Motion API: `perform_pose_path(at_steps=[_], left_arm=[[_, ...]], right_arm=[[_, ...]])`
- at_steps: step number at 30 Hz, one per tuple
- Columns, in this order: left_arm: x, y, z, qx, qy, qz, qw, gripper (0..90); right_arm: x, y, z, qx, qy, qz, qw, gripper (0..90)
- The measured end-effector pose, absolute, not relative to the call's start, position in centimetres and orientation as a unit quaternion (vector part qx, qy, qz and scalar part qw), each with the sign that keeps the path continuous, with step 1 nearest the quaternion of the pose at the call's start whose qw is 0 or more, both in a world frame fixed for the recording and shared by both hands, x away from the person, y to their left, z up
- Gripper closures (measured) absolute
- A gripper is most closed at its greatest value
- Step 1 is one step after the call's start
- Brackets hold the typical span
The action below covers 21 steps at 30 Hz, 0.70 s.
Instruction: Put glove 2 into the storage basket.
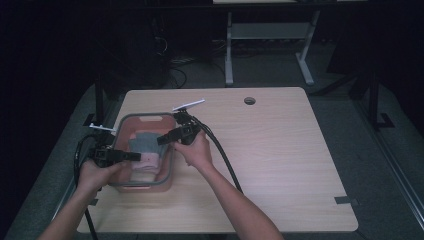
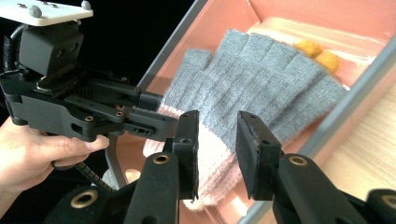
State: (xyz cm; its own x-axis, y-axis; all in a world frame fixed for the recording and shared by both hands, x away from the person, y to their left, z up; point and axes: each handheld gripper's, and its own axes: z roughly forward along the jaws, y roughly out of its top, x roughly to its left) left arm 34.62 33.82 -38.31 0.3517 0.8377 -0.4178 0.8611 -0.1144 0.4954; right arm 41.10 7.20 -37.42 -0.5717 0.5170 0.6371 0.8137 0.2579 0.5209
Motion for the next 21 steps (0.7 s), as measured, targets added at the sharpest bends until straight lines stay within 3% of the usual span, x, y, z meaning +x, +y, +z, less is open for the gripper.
perform_pose_path(at_steps=[8, 11, 17, 19, 21], left_arm=[[35.0, 33.6, -37.5, 0.748, 0.574, 0.001, 0.334, 47.7], [35.1, 33.6, -37.5, 0.751, 0.573, 0.004, 0.328, 56.8], [35.1, 33.4, -38.0, 0.762, 0.567, 0.001, 0.312, 57.3], [35.1, 33.5, -37.9, 0.758, 0.571, 0.003, 0.317, 55.8], [35.1, 33.8, -37.5, 0.754, 0.574, 0.007, 0.319, 48.7]], right_arm=[[41.2, 5.7, -37.2, -0.439, -0.766, -0.438, 0.168, 69.4], [41.2, 5.4, -37.1, -0.440, -0.765, -0.439, 0.166, 69.3], [41.2, 5.0, -37.1, -0.442, -0.763, -0.441, 0.165, 69.1], [41.2, 4.9, -37.2, -0.442, -0.763, -0.441, 0.165, 69.0], [41.1, 4.6, -37.1, -0.444, -0.762, -0.442, 0.165, 68.8]])
